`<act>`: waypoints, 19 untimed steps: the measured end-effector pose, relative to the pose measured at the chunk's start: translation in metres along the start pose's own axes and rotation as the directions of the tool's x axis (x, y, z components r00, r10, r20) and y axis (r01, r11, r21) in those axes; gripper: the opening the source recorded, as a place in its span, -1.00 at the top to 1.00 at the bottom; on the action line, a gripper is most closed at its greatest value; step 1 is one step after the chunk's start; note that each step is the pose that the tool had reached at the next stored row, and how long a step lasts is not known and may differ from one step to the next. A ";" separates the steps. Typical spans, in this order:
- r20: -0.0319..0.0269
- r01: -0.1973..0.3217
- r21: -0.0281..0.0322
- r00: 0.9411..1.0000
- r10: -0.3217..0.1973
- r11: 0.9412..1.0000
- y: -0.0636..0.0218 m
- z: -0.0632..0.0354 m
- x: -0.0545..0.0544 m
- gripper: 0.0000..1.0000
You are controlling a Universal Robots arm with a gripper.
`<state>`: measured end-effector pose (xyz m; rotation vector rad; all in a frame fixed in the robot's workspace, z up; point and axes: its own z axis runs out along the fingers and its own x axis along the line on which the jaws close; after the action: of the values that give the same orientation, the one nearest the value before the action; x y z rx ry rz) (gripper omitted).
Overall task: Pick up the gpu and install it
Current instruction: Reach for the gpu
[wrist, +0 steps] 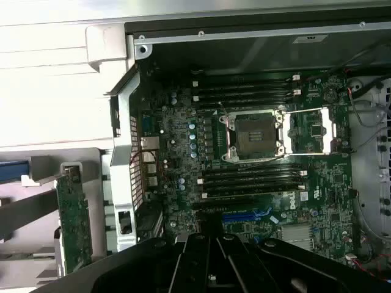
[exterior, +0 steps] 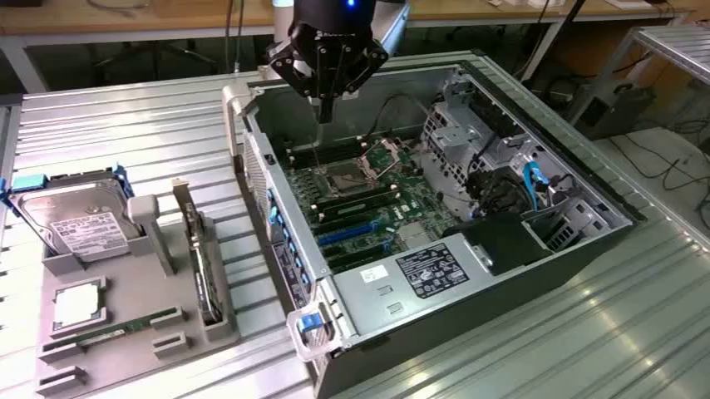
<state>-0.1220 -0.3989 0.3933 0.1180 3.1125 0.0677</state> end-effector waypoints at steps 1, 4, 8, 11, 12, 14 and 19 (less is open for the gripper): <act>0.000 0.000 0.000 1.000 0.000 1.000 0.0000 0.0000 0.000 0.79; 0.000 0.000 0.000 1.000 0.000 1.000 0.0000 0.0000 0.000 0.79; 0.000 0.000 0.000 1.000 0.000 1.000 0.0000 0.0000 0.000 0.79; 0.000 0.000 0.000 1.000 0.000 1.000 0.0000 0.0000 0.000 0.79; 0.000 0.000 0.000 1.000 0.000 1.000 0.0000 0.0000 0.000 0.79; 0.000 0.000 0.000 1.000 0.000 1.000 -0.0001 0.0000 0.000 0.79; 0.001 0.000 0.000 1.000 0.000 1.000 -0.0206 -0.0014 0.021 0.79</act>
<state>-0.1447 -0.4179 0.3933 0.1179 3.1118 0.0677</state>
